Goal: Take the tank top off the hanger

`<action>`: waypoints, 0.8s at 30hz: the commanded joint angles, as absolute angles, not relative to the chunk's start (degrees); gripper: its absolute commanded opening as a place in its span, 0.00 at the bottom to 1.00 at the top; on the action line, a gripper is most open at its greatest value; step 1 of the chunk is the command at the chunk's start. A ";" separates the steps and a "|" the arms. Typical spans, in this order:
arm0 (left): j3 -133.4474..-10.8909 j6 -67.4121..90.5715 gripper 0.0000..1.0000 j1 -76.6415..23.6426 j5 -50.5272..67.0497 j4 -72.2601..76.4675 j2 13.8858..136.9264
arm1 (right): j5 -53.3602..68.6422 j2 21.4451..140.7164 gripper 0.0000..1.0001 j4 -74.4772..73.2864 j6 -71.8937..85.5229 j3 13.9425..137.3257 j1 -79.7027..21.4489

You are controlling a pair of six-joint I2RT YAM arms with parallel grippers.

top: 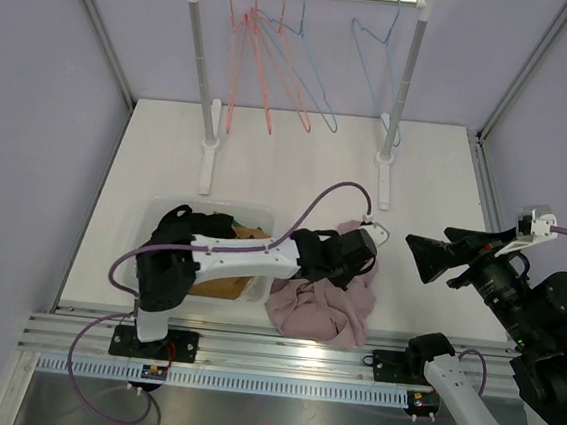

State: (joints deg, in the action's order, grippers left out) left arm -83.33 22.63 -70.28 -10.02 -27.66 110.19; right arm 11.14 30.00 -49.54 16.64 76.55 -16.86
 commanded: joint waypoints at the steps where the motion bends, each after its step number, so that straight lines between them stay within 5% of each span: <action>1: -88.23 20.31 0.00 -70.49 -16.69 -29.79 96.45 | 10.37 29.88 1.00 -49.57 15.47 78.13 -16.70; 14: -108.36 14.68 0.00 -68.21 -24.87 -48.95 83.69 | 9.05 29.80 0.99 -49.92 14.24 80.95 -16.70; 24: -94.77 15.90 0.00 -52.93 -13.89 -47.99 68.32 | 10.46 29.71 0.99 -48.52 15.20 80.51 -16.79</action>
